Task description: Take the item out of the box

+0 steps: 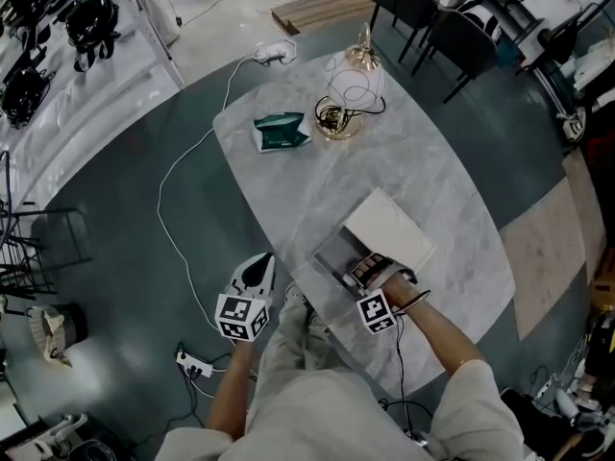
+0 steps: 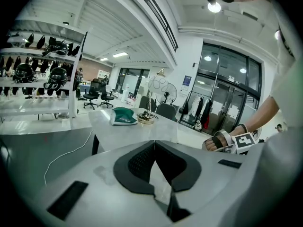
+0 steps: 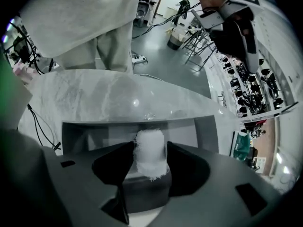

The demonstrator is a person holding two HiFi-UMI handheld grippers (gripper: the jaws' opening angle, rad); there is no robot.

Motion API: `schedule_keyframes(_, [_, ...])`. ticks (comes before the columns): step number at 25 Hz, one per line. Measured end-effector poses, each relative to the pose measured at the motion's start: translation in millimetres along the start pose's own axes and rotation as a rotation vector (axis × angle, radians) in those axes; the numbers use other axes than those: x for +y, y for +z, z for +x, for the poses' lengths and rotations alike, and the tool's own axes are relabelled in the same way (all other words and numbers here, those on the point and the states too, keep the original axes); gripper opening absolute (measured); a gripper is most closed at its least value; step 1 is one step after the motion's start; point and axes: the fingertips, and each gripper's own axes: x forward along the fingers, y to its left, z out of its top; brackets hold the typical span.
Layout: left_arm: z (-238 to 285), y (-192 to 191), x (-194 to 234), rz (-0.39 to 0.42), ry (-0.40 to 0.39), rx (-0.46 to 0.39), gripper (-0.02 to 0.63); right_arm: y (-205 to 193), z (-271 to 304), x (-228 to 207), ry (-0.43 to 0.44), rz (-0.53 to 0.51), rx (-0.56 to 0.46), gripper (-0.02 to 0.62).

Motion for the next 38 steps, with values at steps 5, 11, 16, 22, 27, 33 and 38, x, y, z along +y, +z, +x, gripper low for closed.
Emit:
schedule_keyframes(5, [-2,0,4,-0.001,0.005,0.000,0.015,-3,7,-3,0.025,0.022,0.003,0.211])
schedule_keyframes(11, [-6,0,7,-0.004,0.013,0.001,0.015,-3,9,-1,0.049,0.028,0.003,0.190])
schedule_keyframes(16, [-7,-3,4,-0.002,0.011,0.006,0.015,-3,10,-1,0.051,0.034,0.004,0.183])
schedule_keyframes(22, [-10,-3,-3,0.006,0.004,0.007,0.015,-4,8,0,0.025,0.046,0.016,0.179])
schedule_keyframes(27, [-13,-1,-9,0.021,-0.003,0.005,0.015,-6,-3,-5,-0.024,0.080,0.023,0.179])
schedule_keyframes(33, [-11,6,-24,0.045,-0.031,-0.008,0.015,-6,-20,-9,-0.077,0.133,0.023,0.179])
schedule_keyframes(38, [-14,11,-36,0.066,-0.047,-0.018,0.015,-7,-35,-9,-0.120,0.179,0.030,0.179])
